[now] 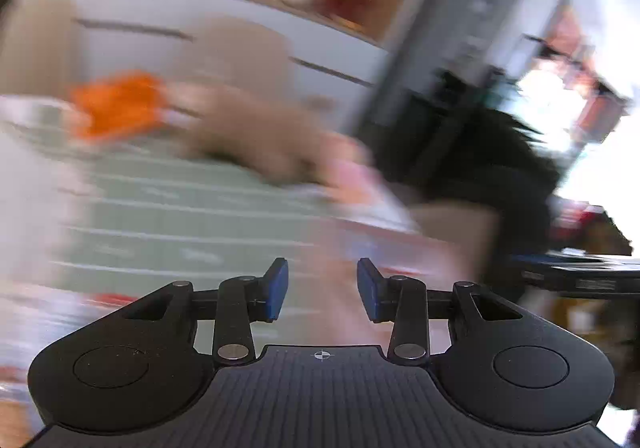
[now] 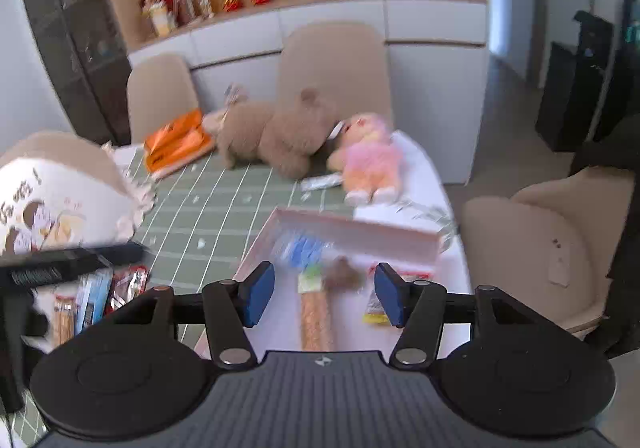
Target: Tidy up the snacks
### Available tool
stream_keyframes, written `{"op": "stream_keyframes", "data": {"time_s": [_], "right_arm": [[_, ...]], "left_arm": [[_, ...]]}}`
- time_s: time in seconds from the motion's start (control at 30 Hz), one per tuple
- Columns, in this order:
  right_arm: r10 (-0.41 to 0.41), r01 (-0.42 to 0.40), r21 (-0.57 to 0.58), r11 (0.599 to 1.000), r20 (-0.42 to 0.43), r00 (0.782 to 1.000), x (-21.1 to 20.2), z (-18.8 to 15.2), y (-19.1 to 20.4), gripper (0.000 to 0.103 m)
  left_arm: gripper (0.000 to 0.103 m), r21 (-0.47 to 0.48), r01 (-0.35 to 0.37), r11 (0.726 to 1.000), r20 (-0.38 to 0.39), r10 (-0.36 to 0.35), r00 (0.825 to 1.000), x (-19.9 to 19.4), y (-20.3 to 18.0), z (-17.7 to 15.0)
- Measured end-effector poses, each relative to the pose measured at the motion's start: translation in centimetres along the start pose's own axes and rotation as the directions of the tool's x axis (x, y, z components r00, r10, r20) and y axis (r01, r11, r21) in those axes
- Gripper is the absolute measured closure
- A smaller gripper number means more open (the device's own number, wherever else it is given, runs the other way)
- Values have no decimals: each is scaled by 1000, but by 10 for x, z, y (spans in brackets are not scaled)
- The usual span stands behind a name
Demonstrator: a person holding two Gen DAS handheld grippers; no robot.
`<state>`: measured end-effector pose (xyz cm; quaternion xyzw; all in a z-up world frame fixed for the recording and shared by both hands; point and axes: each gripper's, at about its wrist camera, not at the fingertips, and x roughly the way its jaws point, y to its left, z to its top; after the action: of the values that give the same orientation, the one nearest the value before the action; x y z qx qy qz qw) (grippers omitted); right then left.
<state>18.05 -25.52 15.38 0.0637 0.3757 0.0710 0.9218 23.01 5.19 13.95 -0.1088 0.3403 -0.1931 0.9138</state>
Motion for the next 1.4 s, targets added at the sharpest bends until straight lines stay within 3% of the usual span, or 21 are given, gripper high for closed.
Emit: {"op": "stream_keyframes", "data": {"time_s": [0.07, 0.13, 0.3, 0.37, 0.43, 0.53, 0.57, 0.63, 0.73, 0.87, 1.0, 1.07, 1.13, 1.17, 1.2, 1.4], "right_arm": [[16, -17, -21, 1000, -19, 1000, 11, -7, 13, 43], [30, -32, -60, 998, -35, 999, 25, -12, 32, 42], [112, -123, -113, 986, -98, 989, 51, -20, 77, 42], [140, -154, -121, 981, -119, 983, 61, -21, 95, 41], [160, -178, -129, 976, -135, 978, 73, -22, 113, 38], [189, -210, -142, 967, -150, 970, 88, -23, 138, 37], [205, -227, -143, 963, -155, 966, 94, -22, 146, 36], [237, -261, -147, 954, -165, 958, 108, -22, 165, 29], [252, -286, -179, 941, -191, 949, 134, -24, 198, 28], [269, -304, -234, 924, -169, 948, 169, -26, 240, 28], [250, -278, -317, 907, -128, 960, 205, -17, 278, 26], [232, -283, -339, 897, -183, 955, 227, -14, 291, 26], [230, -316, -335, 888, -271, 935, 239, -17, 295, 36], [233, -317, -327, 890, -270, 934, 235, -20, 293, 40], [254, -343, -302, 889, -298, 920, 229, -22, 289, 47], [217, -334, -309, 890, -358, 908, 163, -55, 245, 50]], "left_arm": [[61, -30, -170, 985, 34, 171, 985, -12, 42, -3], [61, -108, -283, 953, 14, 286, 958, -16, 82, -7], [61, -73, -416, 906, -88, 410, 908, 0, 118, -34], [61, -103, -407, 908, -106, 396, 912, -1, 130, -45], [61, -121, -360, 925, -110, 348, 931, 1, 132, -55], [60, -68, -187, 980, -107, 179, 978, -2, 116, -67], [60, -56, -135, 989, -113, 128, 985, -6, 110, -72], [61, -63, -38, 997, -147, 29, 989, -12, 104, -83], [61, -73, 26, 997, -131, -36, 991, -32, 99, -96], [61, -37, -17, 999, -69, 14, 998, -71, 98, -109], [61, -39, -143, 989, -36, 141, 989, -89, 113, -117], [61, -61, -210, 976, -8, 210, 978, -97, 120, -123], [64, -132, -218, 967, 2, 220, 976, -102, 133, -128], [68, -160, -210, 965, 1, 213, 977, -103, 138, -129], [72, -178, -208, 962, -6, 210, 978, -104, 141, -128], [72, -185, -239, 953, -81, 227, 970, -80, 130, -125]]}}
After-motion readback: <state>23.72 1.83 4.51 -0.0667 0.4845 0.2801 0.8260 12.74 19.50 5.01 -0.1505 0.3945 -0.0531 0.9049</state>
